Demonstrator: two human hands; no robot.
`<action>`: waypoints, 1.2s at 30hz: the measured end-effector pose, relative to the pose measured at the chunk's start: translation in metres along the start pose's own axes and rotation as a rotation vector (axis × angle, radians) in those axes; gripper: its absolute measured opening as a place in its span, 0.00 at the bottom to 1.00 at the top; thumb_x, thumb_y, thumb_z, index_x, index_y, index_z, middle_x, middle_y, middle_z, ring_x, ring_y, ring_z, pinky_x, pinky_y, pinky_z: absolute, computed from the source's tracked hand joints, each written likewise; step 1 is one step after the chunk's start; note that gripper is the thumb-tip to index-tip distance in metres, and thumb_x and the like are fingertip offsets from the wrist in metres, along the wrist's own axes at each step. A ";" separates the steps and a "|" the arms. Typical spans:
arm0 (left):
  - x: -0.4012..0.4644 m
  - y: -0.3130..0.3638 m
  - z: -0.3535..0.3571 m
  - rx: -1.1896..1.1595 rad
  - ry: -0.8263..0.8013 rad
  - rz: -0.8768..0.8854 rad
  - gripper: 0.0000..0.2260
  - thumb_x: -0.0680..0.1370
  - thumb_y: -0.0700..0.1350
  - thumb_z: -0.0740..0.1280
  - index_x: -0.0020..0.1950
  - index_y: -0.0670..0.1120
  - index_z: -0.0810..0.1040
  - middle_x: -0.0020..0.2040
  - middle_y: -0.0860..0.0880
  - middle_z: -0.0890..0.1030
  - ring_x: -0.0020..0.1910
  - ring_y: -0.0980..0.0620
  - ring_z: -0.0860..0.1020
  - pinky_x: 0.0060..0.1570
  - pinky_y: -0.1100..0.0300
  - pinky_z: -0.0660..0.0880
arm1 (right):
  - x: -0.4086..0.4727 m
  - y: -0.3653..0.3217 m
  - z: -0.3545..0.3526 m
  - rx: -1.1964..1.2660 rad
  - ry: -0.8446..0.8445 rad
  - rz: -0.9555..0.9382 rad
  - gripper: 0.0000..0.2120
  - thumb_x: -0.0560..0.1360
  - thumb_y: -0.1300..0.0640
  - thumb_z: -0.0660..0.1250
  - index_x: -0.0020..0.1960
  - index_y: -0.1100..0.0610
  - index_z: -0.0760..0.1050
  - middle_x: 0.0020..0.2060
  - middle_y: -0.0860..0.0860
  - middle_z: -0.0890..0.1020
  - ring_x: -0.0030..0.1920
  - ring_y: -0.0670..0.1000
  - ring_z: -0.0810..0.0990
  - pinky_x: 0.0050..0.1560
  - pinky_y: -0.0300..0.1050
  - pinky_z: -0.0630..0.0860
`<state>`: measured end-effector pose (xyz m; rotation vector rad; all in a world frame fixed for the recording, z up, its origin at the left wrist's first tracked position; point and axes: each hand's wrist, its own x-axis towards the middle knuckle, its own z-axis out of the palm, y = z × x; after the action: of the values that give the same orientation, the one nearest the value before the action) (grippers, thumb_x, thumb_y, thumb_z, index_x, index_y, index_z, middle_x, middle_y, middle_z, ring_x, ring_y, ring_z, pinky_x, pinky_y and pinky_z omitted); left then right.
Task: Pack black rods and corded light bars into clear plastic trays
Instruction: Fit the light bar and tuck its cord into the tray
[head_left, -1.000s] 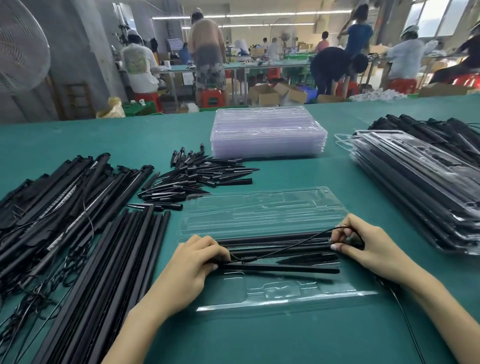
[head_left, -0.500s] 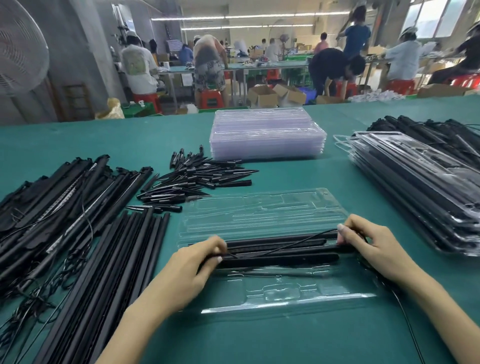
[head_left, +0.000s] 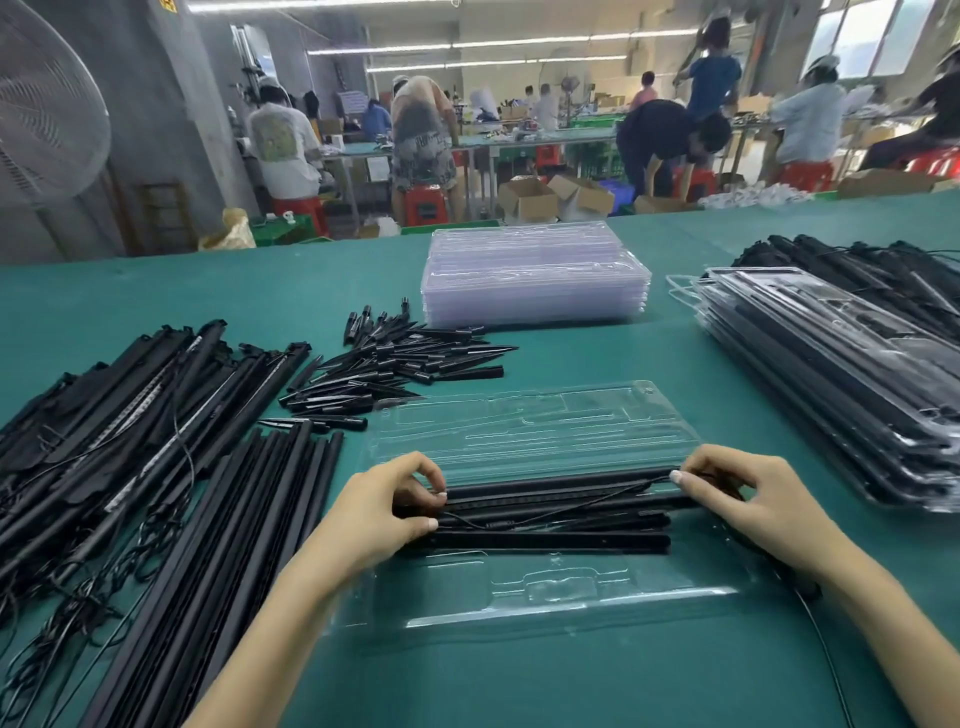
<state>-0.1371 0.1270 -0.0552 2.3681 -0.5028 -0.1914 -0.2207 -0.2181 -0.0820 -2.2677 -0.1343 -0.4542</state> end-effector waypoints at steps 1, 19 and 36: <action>0.002 0.002 0.000 0.024 -0.002 -0.001 0.14 0.71 0.33 0.73 0.45 0.51 0.76 0.40 0.56 0.83 0.44 0.68 0.78 0.41 0.82 0.65 | 0.000 0.000 0.000 -0.027 0.006 -0.006 0.08 0.72 0.50 0.69 0.36 0.51 0.77 0.28 0.49 0.75 0.28 0.43 0.67 0.33 0.37 0.66; -0.004 -0.004 0.005 0.167 -0.012 0.191 0.21 0.75 0.36 0.69 0.58 0.62 0.79 0.52 0.59 0.81 0.57 0.60 0.77 0.61 0.56 0.71 | -0.002 0.003 0.001 -0.377 0.106 0.263 0.07 0.71 0.49 0.71 0.36 0.41 0.76 0.28 0.43 0.76 0.34 0.43 0.76 0.32 0.39 0.67; -0.011 -0.023 0.010 0.486 0.042 0.419 0.38 0.71 0.24 0.57 0.65 0.65 0.72 0.54 0.65 0.74 0.61 0.65 0.70 0.59 0.70 0.63 | 0.000 0.003 -0.006 -0.514 0.189 0.376 0.07 0.69 0.46 0.73 0.36 0.44 0.77 0.37 0.44 0.75 0.41 0.46 0.75 0.43 0.44 0.66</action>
<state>-0.1432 0.1408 -0.0780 2.6465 -1.1107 0.1953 -0.2218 -0.2248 -0.0802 -2.6461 0.5557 -0.5409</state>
